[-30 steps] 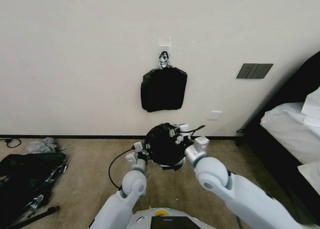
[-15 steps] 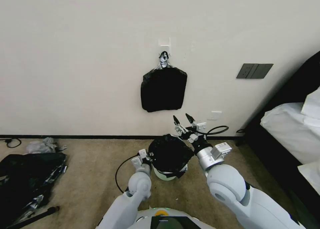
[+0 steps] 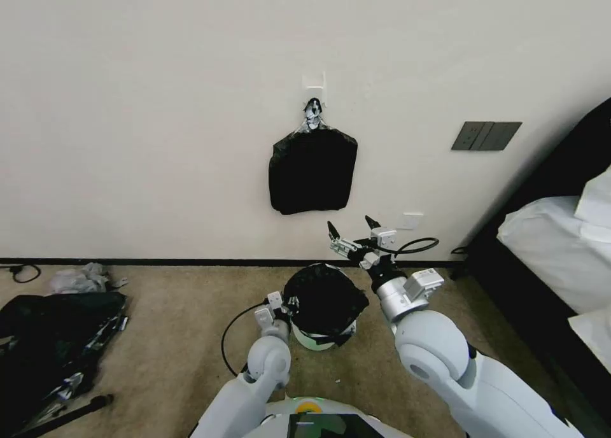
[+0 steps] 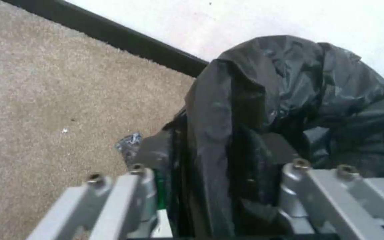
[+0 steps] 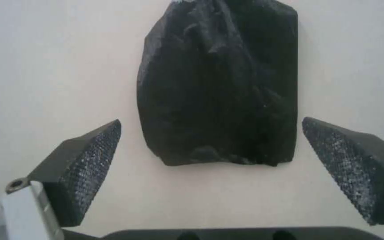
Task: Place a trash bag onto the trash bin.
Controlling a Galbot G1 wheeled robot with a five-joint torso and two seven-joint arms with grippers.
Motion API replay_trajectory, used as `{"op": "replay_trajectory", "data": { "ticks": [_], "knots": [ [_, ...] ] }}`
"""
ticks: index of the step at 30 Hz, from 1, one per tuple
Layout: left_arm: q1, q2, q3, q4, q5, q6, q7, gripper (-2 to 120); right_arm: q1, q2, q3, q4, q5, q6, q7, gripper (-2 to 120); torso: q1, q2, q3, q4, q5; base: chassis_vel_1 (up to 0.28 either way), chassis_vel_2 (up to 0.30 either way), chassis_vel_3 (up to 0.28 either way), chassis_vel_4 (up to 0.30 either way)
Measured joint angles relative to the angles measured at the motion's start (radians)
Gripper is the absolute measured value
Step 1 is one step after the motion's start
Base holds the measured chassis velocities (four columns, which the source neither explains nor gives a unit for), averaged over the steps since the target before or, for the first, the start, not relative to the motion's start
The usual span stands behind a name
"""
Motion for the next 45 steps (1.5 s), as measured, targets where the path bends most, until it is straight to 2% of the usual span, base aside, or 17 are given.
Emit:
{"op": "replay_trajectory", "data": {
  "ticks": [3,5,9,11,12,15,16,19,20,23,24,26,31,34,36,40,45],
  "knots": [
    [0.016,0.008,-0.001,-0.028,0.014,-0.007,0.0,59,0.02,-0.006,0.0,-0.002,0.023,-0.001,0.002,100,0.0,0.0,0.0,0.0001,-0.0001,0.0,0.0,0.0,0.0],
    [0.022,0.014,-0.001,-0.04,0.024,-0.013,0.0,60,0.023,-0.007,0.0,-0.003,0.027,-0.001,0.002,100,0.0,0.0,0.0,0.0001,0.0,0.0,0.0,0.0,0.0],
    [0.041,0.035,-0.001,-0.088,0.06,-0.028,0.009,75,0.025,-0.006,0.0,-0.004,0.034,-0.002,0.004,100,0.0,0.0,0.0,0.0001,0.0,0.0,0.0,0.0,0.0],
    [0.056,0.056,-0.014,-0.137,0.135,-0.056,0.045,88,0.001,-0.001,0.009,-0.002,0.034,-0.002,0.004,100,0.0,0.0,0.0,0.0001,-0.0001,0.0,0.0,0.0,0.0],
    [0.056,0.056,-0.014,-0.137,0.135,-0.056,0.045,88,0.001,-0.001,0.009,-0.002,0.034,-0.002,0.004,100,0.0,0.0,0.0,0.0001,-0.0001,0.0,0.0,0.0,0.0],
    [0.097,0.104,-0.094,-0.161,0.369,-0.146,0.183,99,-0.083,0.015,0.077,-0.024,-0.011,0.026,-0.026,100,0.0,0.0,0.0,0.0,-0.0002,0.0,0.0,0.0,0.0],
    [0.097,0.104,-0.094,-0.161,0.369,-0.146,0.183,99,-0.083,0.015,0.077,-0.024,-0.011,0.026,-0.026,100,0.0,0.0,0.0,0.0,-0.0002,0.0,0.0,0.0,0.0],
    [0.178,0.185,-0.253,-0.198,0.457,-0.207,0.306,100,-0.257,0.073,0.259,-0.084,-0.122,0.098,-0.151,100,0.0,0.0,0.0,0.0001,0.0004,0.0,0.0,0.0,0.0],
    [0.178,0.185,-0.253,-0.198,0.457,-0.207,0.306,100,-0.257,0.073,0.259,-0.084,-0.122,0.098,-0.151,100,0.0,0.0,0.0,0.0001,0.0004,0.0,0.0,0.0,0.0],
    [0.263,0.24,-0.425,-0.212,0.483,-0.261,0.426,100,-0.438,0.161,0.428,-0.158,-0.229,0.208,-0.295,100,0.0,0.0,0.0,-0.0002,-0.0003,0.0,0.0,0.0,0.0],
    [0.263,0.24,-0.425,-0.212,0.483,-0.261,0.426,100,-0.438,0.161,0.428,-0.158,-0.229,0.208,-0.295,100,0.0,0.0,0.0,-0.0002,-0.0003,0.0,0.0,0.0,0.0],
    [0.296,0.251,-0.495,-0.198,0.49,-0.297,0.479,100,-0.52,0.224,0.506,-0.206,-0.265,0.279,-0.41,100,0.0,0.0,0.0,-0.0003,-0.0003,0.0,0.0,0.0,0.0],
    [0.352,0.235,-0.58,-0.194,0.493,-0.319,0.553,100,-0.606,0.304,0.554,-0.267,-0.282,0.38,-0.52,100,0.0,0.0,0.0,-0.0002,0.0004,0.0,0.0,0.0,0.0],
    [0.431,0.191,-0.629,-0.242,0.532,-0.329,0.608,100,-0.697,0.388,0.584,-0.264,-0.312,0.464,-0.571,100,0.0,0.0,0.0,0.0001,0.0002,0.0,0.0,0.0,0.0],
    [0.452,0.174,-0.629,-0.263,0.534,-0.325,0.608,100,-0.715,0.407,0.594,-0.254,-0.315,0.473,-0.573,100,0.0,0.0,0.0,-0.0001,-0.0002,0.0,0.0,0.0,0.0],
    [0.535,0.091,-0.599,-0.4,0.535,-0.25,0.579,100,-0.783,0.478,0.667,-0.18,-0.318,0.486,-0.576,100,0.0,0.0,0.0,-0.0002,-0.0002,0.0,0.0,0.0,0.0],
    [0.58,0.044,-0.572,-0.464,0.566,-0.222,0.563,100,-0.796,0.5,0.677,-0.142,-0.314,0.47,-0.582,100,0.0,0.0,0.0,0.0002,0.0,0.0,0.0,0.0,0.0]
  ]
}}
